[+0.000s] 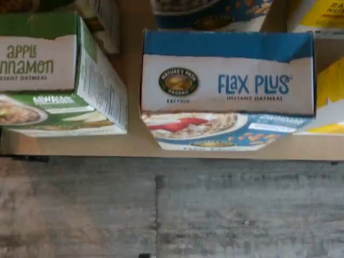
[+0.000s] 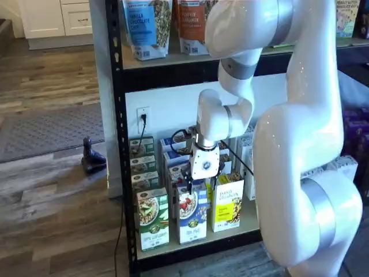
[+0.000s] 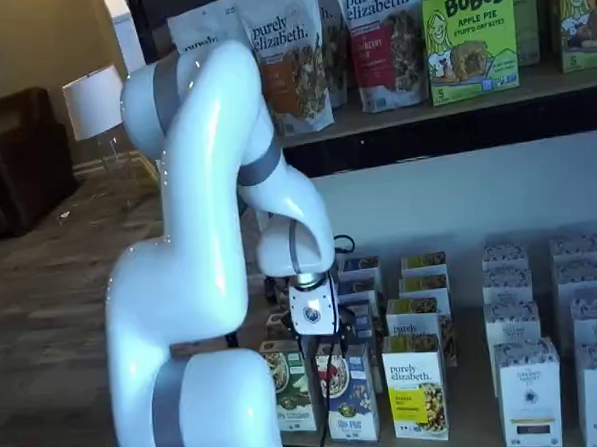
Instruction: Pick up the blue and white box that is on the bottom shelf, the second box from the left
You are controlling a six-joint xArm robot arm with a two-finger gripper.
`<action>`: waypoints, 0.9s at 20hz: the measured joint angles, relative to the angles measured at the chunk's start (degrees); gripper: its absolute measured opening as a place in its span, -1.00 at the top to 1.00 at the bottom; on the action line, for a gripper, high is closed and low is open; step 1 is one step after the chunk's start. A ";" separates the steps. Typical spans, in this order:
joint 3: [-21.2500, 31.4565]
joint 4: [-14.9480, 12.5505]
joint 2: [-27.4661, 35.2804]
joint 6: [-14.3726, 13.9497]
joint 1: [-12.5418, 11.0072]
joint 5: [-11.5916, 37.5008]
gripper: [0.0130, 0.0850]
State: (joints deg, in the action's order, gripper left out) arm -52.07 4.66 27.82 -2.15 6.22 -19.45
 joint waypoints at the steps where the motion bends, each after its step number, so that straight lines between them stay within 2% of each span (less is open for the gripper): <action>1: -0.94 -0.01 0.84 0.05 -0.06 -0.14 -1.00; 6: -4.85 -0.04 4.20 0.16 -0.20 -0.61 -1.00; 15: -11.53 -1.89 8.50 -0.96 -0.83 -1.41 -1.00; 18: -14.42 -0.90 10.02 -0.05 -0.87 -2.52 -1.00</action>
State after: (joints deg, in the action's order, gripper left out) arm -66.49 3.76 37.85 -2.19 5.36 -21.97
